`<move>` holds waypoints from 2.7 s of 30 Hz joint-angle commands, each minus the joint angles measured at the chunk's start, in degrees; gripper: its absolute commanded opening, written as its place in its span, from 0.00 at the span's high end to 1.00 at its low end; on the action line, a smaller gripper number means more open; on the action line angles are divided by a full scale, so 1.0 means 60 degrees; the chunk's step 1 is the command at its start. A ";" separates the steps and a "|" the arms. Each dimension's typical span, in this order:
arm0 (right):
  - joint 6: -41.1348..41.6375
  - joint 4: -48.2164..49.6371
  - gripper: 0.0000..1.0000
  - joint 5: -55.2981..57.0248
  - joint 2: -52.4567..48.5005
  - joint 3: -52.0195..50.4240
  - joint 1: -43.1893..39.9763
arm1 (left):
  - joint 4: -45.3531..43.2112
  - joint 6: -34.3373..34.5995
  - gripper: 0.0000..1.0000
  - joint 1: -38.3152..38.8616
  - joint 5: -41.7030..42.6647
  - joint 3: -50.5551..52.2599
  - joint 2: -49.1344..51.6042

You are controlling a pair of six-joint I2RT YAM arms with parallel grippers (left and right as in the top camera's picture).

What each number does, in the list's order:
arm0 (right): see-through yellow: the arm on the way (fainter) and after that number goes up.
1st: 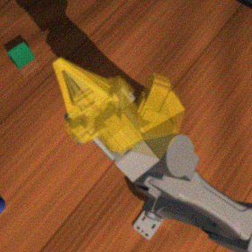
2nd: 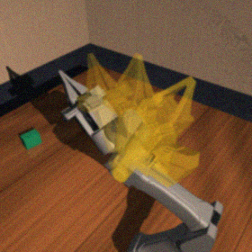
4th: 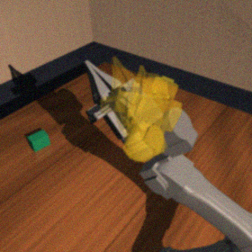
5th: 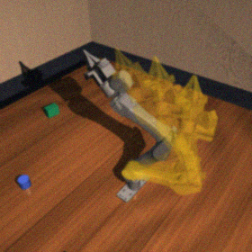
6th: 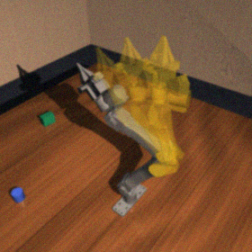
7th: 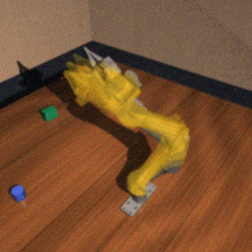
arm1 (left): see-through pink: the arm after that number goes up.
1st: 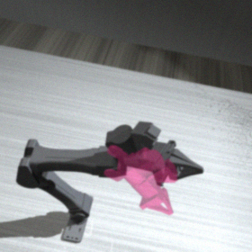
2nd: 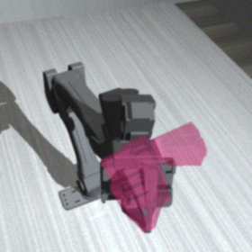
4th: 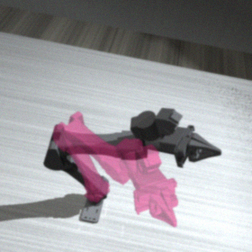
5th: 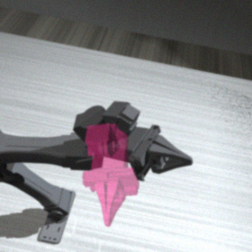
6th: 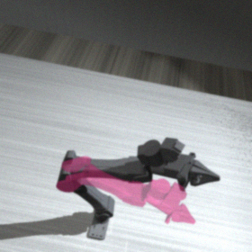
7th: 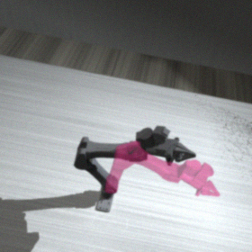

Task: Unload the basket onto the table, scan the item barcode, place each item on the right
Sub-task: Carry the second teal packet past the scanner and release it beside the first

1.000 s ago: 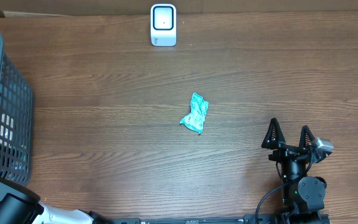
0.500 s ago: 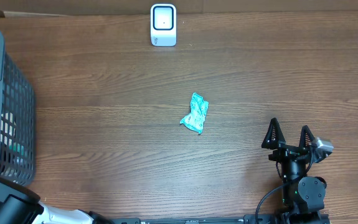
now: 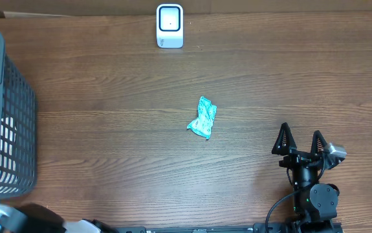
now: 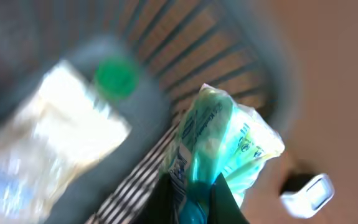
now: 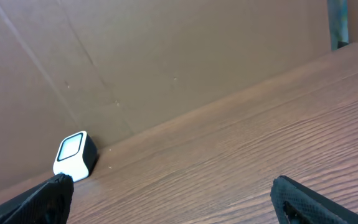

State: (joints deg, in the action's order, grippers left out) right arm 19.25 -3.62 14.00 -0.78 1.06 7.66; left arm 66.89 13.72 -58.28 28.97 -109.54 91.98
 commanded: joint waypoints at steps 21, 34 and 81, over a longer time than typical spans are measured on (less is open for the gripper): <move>-0.0073 0.0047 0.00 0.0127 0.0102 -0.0102 0.0073 | 0.0510 0.1413 0.96 1.2109 -0.4233 0.0998 -0.0543; -0.0073 0.0047 0.00 0.0127 0.0102 -0.0102 0.0073 | -0.0845 0.2849 0.96 1.3988 -0.4044 0.2390 0.3683; -0.0073 0.0047 0.00 0.0127 0.0102 -0.0102 0.0073 | 0.4696 0.1763 0.00 0.4116 -0.3734 -0.4105 0.0481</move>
State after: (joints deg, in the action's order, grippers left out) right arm 19.27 -3.64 13.98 -0.78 1.06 7.66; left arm 95.02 26.48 -24.86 5.56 -134.08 94.96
